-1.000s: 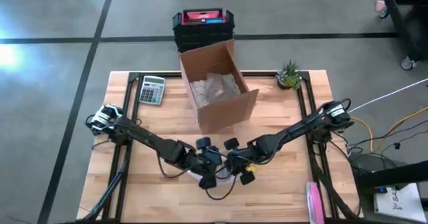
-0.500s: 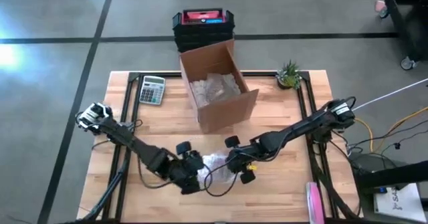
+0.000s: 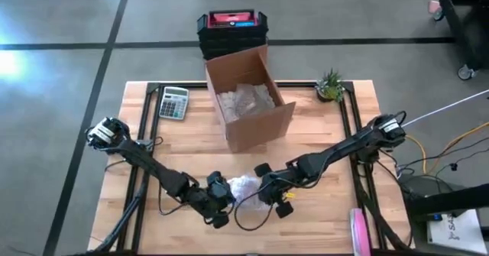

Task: Wrap mug
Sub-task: Wrap the purple mug with the bubble wrap

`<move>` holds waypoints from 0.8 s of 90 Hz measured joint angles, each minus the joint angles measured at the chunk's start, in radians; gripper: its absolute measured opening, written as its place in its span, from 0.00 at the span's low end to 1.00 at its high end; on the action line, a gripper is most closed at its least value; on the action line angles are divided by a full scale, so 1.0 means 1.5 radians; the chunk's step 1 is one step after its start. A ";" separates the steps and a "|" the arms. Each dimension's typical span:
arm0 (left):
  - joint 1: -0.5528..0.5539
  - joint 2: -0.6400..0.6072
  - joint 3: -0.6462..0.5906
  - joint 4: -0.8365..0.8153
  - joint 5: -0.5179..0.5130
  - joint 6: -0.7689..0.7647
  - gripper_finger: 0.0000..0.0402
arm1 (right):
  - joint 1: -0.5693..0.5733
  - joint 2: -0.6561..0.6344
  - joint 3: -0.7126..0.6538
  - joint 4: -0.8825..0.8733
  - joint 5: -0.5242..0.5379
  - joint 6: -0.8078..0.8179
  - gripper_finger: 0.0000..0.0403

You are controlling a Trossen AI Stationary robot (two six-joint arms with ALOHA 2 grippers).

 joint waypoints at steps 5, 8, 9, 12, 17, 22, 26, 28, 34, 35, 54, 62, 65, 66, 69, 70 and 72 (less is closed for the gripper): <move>0.003 0.000 0.000 0.001 0.000 0.000 0.00 | -0.004 0.003 0.001 0.006 0.018 0.005 0.00; 0.004 0.000 0.000 0.001 0.000 0.000 0.00 | -0.006 0.004 0.001 0.003 0.020 0.004 0.00; 0.004 0.000 0.000 0.001 0.000 0.000 0.00 | -0.007 0.004 0.001 0.001 0.021 0.003 0.00; 0.004 -0.002 0.000 0.001 0.000 -0.003 0.00 | -0.011 0.004 0.001 -0.008 0.025 0.001 0.00; 0.003 -0.006 0.005 -0.008 0.004 -0.009 0.00 | -0.016 0.003 0.001 -0.032 0.058 -0.001 0.00; -0.001 -0.012 0.019 -0.019 0.016 -0.014 0.00 | -0.023 0.001 0.001 -0.064 0.106 -0.001 0.00; -0.005 -0.017 0.031 -0.029 0.027 -0.022 0.00 | -0.032 0.000 0.001 -0.087 0.137 -0.003 0.00; -0.006 -0.019 0.037 -0.030 0.035 -0.024 0.00 | -0.037 -0.001 0.001 -0.094 0.142 -0.005 0.00; -0.008 -0.020 0.051 -0.029 0.050 -0.025 0.00 | -0.055 0.006 0.001 -0.090 0.133 -0.011 0.00; -0.008 -0.020 0.053 -0.030 0.052 -0.025 0.00 | -0.058 0.008 0.000 -0.085 0.128 -0.012 0.00; -0.007 0.017 0.049 -0.033 0.055 -0.043 0.00 | -0.094 0.048 -0.006 0.001 0.000 -0.027 0.00; -0.007 0.043 0.049 -0.020 0.070 -0.054 0.00 | -0.093 0.056 -0.006 0.010 -0.026 -0.034 0.00; -0.006 0.051 0.049 -0.016 0.073 -0.055 0.00 | -0.092 0.057 -0.006 0.015 -0.029 -0.034 0.00; -0.006 0.054 0.049 -0.015 0.074 -0.055 0.00 | -0.092 0.057 -0.006 0.016 -0.030 -0.034 0.00; -0.006 0.062 0.050 -0.008 0.076 -0.054 0.00 | -0.090 0.057 -0.006 0.018 -0.031 -0.034 0.00; -0.005 0.064 0.050 -0.006 0.078 -0.053 0.00 | -0.090 0.056 -0.006 0.019 -0.032 -0.034 0.00; -0.005 0.069 0.051 -0.001 0.081 -0.052 0.00 | -0.089 0.056 -0.006 0.020 -0.033 -0.034 0.00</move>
